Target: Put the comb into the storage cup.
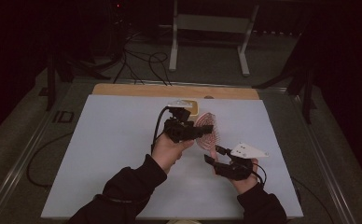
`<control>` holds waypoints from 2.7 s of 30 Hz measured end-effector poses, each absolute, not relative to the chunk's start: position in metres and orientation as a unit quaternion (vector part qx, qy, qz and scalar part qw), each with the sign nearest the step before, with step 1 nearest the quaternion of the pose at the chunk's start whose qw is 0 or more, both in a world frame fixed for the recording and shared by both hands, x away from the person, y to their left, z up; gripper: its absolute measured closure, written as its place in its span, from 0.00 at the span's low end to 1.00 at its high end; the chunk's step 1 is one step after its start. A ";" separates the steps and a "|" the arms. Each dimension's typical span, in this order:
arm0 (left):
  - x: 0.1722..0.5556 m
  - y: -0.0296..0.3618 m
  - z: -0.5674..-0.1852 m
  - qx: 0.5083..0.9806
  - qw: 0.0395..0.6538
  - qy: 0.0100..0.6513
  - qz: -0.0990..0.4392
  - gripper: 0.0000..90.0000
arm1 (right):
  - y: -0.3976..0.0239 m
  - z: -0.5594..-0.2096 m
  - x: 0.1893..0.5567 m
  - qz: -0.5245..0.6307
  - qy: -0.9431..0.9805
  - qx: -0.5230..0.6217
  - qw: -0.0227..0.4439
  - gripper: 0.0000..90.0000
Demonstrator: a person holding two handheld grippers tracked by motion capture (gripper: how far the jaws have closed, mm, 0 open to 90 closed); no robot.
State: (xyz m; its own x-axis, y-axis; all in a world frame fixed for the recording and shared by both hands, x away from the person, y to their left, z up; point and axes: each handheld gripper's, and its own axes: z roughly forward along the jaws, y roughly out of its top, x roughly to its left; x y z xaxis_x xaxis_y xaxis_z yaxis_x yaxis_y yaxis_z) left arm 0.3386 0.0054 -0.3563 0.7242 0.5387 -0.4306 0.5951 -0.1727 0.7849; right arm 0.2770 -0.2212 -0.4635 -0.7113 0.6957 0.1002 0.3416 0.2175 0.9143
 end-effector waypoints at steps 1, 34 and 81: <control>0.338 0.006 -0.355 0.766 0.527 0.369 -0.026 0.73 | -0.221 -0.464 0.277 0.524 0.764 0.340 0.164 0.44; 0.348 0.050 -0.331 0.749 0.540 0.383 0.034 0.73 | -0.227 -0.474 0.271 0.481 0.806 0.300 0.170 0.09; 0.395 0.084 -0.285 0.718 0.559 0.399 0.113 0.73 | -0.257 -0.478 0.247 0.494 0.787 0.315 0.191 0.10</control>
State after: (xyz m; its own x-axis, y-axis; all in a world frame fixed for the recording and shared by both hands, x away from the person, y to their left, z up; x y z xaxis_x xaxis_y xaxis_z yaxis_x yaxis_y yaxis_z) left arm 0.3951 0.0845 -0.2849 0.6557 0.6997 -0.2837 0.4472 -0.0572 0.8926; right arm 0.2473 -0.2567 -0.4778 -0.7285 0.6849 0.0097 0.3066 0.3135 0.8987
